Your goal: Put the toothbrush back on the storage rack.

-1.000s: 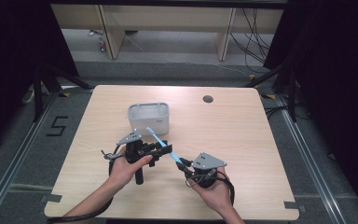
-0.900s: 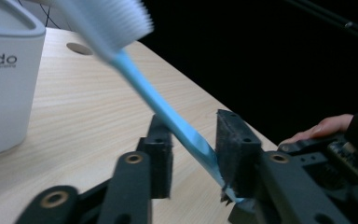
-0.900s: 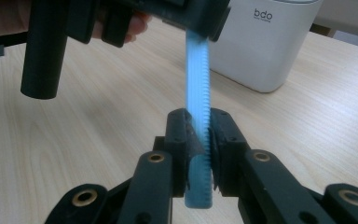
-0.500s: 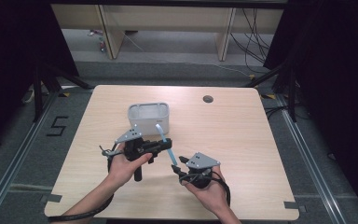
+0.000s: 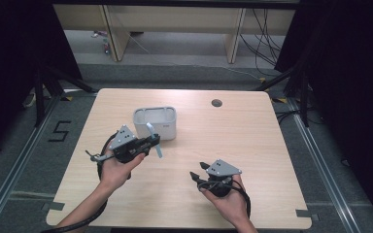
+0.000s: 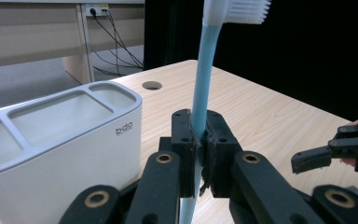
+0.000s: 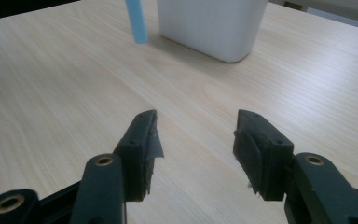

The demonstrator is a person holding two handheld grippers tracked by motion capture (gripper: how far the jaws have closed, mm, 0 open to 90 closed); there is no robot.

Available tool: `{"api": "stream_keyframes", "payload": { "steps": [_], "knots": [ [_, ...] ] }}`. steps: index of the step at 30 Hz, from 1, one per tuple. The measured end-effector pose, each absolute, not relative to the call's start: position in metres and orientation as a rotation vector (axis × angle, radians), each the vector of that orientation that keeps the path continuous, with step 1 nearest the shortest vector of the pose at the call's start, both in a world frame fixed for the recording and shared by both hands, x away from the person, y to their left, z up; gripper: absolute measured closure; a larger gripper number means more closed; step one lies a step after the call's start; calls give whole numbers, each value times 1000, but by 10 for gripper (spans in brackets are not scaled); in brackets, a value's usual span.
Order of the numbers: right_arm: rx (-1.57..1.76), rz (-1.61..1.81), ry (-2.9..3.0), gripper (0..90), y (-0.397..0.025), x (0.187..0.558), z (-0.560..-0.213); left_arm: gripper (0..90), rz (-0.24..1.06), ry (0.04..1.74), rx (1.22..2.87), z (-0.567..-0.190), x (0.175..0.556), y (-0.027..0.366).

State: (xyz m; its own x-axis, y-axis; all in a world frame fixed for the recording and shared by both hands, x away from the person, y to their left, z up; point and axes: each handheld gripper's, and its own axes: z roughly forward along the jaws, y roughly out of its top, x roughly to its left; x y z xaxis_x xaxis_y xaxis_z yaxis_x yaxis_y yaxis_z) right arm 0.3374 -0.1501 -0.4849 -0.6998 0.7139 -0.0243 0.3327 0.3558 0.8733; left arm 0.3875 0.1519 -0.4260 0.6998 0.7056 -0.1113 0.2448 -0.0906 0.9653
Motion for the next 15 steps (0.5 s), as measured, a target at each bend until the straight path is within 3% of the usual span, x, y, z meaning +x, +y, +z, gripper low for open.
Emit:
{"api": "stream_keyframes", "payload": {
  "steps": [15],
  "knots": [
    [979, 1310, 2149, 527, -168, 337, -490, 835, 556, 817, 1669, -420, 381, 173]
  ]
}}
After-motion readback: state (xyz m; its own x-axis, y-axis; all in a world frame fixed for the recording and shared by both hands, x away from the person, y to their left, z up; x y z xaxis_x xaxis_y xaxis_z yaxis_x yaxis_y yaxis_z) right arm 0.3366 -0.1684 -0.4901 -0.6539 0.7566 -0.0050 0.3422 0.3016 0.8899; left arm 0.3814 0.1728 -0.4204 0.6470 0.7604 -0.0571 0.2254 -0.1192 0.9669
